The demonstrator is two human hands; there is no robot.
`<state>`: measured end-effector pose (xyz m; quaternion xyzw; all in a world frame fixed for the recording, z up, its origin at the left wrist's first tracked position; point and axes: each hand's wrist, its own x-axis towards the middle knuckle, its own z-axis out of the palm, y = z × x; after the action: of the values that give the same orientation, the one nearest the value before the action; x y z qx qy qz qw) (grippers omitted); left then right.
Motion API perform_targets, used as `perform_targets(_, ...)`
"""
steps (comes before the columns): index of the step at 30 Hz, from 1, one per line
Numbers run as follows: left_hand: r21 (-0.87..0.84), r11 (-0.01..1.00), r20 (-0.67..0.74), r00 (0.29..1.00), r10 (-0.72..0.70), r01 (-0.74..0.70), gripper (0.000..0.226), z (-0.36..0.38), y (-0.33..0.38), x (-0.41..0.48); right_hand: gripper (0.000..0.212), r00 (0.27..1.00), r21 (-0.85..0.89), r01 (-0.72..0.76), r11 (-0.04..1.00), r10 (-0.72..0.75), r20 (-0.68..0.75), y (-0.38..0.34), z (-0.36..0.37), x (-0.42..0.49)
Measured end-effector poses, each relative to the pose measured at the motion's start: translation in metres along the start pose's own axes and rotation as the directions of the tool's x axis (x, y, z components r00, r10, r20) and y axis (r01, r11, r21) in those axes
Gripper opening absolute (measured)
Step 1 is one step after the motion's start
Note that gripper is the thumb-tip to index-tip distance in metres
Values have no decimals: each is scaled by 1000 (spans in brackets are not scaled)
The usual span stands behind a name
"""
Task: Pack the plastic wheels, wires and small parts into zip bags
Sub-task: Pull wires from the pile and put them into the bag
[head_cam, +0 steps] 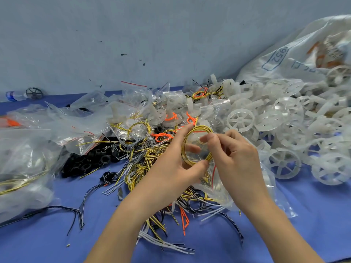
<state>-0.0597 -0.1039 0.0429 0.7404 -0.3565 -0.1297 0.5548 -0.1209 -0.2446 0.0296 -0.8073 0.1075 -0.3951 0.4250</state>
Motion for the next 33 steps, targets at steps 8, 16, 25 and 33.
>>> perform_targets(8,-505,825,64,964,-257,254,29,-9,15,-1,32,1000,-23,14,1000,-15,-14,-2,1,-1)
perform_targets(16,-358,884,-51,939,-339,300,29,-20,15,-1,41,997,-138,76,987,-77,-3,-16,6,-10)
perform_targets(25,185,936,21,951,-309,300,30,-40,20,-11,30,977,-380,207,902,-212,29,-38,16,-30)
perform_targets(33,-180,944,319,924,-209,276,33,-3,14,5,24,971,-410,235,881,-235,52,-41,15,-34)
